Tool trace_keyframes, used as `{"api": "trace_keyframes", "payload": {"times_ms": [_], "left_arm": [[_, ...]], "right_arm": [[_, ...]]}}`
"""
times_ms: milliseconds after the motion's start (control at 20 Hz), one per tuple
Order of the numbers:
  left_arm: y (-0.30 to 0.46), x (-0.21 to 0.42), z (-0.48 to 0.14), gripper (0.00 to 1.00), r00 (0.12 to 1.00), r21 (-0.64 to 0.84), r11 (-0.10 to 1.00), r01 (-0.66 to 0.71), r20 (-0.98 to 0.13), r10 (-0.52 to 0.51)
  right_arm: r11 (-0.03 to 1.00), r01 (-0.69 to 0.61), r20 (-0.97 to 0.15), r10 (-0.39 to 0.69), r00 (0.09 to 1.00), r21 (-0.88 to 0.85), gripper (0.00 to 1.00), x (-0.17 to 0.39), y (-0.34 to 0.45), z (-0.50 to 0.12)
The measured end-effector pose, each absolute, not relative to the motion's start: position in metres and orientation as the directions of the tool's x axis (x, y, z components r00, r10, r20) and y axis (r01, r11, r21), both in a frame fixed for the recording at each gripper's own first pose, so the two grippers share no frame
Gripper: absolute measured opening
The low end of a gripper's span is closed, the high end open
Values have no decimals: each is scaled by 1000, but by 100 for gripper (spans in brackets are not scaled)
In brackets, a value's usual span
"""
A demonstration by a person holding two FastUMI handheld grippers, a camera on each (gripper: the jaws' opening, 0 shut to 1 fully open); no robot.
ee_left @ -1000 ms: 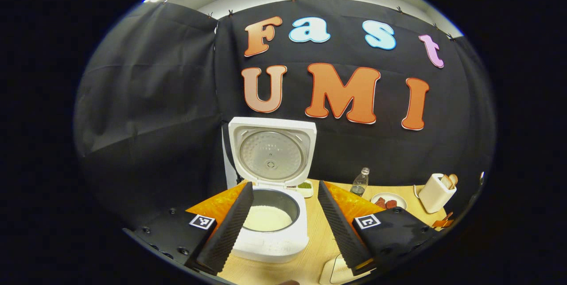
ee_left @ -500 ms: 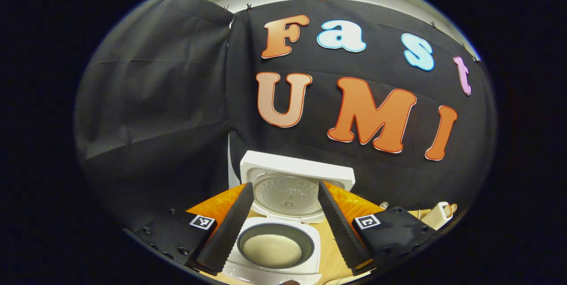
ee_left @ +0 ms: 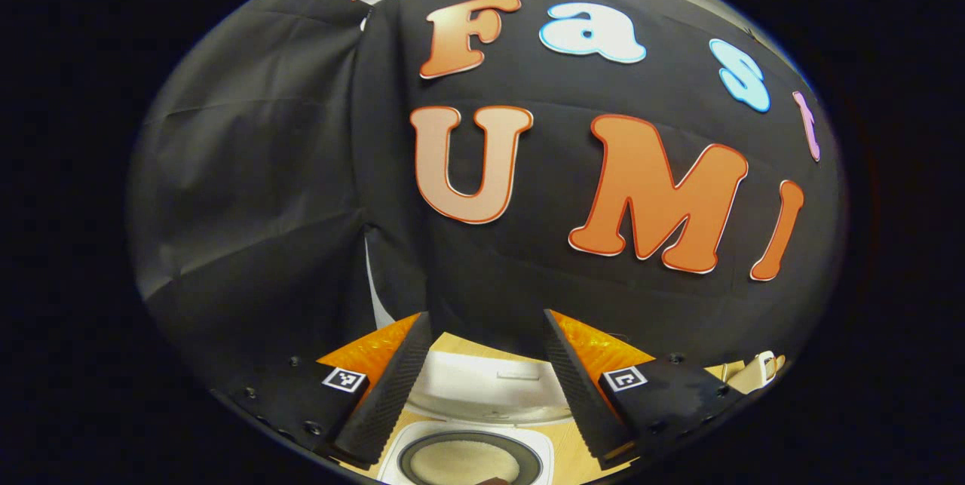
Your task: Close the left gripper, press the button to open the rice cooker; take a wooden spoon from the chopstick holder with the right hand, scoop a spoonful of rice and pour it into the rice cooker, then put the wooden spoon back into the chopstick holder.
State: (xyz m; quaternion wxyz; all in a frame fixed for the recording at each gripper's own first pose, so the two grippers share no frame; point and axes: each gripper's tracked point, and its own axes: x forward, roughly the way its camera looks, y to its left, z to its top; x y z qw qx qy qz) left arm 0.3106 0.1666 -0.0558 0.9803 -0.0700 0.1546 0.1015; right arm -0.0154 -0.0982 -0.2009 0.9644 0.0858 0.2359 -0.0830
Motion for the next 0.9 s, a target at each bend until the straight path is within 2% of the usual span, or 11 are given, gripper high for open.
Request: {"api": "trace_keyframes", "payload": {"times_ms": [100,250,350,700,850,900], "left_arm": [[160,325,-72,98,914,-64,974,-219,-363,181],[167,320,-83,99,877,44,967,-249,-413,245],[160,314,-88,98,862,34,971,-236,-455,225],[144,220,-129,99,766,81,952,-295,-576,286],[129,168,-173,95,711,100,956,-274,-648,271],[125,156,-183,98,707,97,960,-262,-658,260]], "right_arm": [[972,197,-471,-116,874,126,95,-17,-93,-199],[973,192,-479,-107,871,132,95,-19,-88,-199],[975,173,-485,-84,870,141,95,-14,-81,-197],[987,45,-476,34,879,153,95,4,-50,-190],[985,-18,-466,96,879,169,95,8,-30,-188],[986,-33,-465,108,879,166,95,10,-27,-190]]}}
